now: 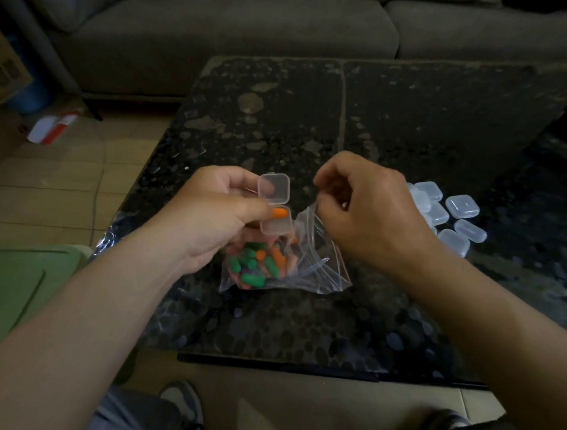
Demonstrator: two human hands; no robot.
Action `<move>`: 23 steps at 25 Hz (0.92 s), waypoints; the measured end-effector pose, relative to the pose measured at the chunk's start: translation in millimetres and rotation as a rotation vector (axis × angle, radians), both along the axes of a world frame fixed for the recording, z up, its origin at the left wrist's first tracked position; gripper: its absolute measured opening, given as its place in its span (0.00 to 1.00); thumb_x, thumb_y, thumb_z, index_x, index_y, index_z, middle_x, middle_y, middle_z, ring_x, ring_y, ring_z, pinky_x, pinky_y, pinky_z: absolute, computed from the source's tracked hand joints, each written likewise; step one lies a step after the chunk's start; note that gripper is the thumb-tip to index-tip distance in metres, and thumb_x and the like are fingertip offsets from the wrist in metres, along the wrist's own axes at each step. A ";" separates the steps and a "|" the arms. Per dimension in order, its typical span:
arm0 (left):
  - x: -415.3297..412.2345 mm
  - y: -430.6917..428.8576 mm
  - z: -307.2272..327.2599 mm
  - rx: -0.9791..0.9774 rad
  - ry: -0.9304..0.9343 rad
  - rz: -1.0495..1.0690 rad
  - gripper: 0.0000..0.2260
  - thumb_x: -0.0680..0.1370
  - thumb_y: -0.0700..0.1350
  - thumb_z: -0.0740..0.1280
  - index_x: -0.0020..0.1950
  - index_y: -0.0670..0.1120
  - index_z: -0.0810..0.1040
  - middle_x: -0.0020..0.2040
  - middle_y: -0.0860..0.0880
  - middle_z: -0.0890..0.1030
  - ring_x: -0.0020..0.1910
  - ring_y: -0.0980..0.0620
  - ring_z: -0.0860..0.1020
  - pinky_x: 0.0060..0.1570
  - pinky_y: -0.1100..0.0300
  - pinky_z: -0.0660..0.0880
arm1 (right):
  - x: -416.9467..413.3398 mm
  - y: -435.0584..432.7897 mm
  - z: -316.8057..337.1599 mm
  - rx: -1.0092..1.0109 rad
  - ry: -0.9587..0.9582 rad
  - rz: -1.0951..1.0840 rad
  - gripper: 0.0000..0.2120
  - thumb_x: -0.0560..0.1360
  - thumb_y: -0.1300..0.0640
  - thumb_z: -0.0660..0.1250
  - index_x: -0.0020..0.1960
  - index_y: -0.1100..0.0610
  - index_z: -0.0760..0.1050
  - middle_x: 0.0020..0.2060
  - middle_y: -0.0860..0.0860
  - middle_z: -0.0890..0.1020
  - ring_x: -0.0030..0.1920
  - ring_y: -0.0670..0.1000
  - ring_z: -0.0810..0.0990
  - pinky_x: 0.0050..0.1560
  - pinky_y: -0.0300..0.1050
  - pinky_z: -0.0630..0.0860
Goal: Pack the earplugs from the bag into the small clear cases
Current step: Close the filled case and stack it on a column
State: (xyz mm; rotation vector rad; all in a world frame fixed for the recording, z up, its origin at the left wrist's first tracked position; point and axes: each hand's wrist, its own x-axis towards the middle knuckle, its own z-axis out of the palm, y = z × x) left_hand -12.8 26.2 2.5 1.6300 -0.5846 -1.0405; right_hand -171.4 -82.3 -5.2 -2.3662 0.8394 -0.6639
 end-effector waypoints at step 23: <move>9.3 -5.3 -18.9 0.110 -0.285 -0.039 0.11 0.75 0.34 0.75 0.55 0.45 0.82 0.58 0.46 0.84 0.50 0.51 0.85 0.37 0.64 0.80 | 23.7 5.8 -35.3 -0.081 0.420 0.071 0.09 0.79 0.50 0.65 0.51 0.53 0.80 0.46 0.51 0.79 0.46 0.54 0.79 0.45 0.51 0.79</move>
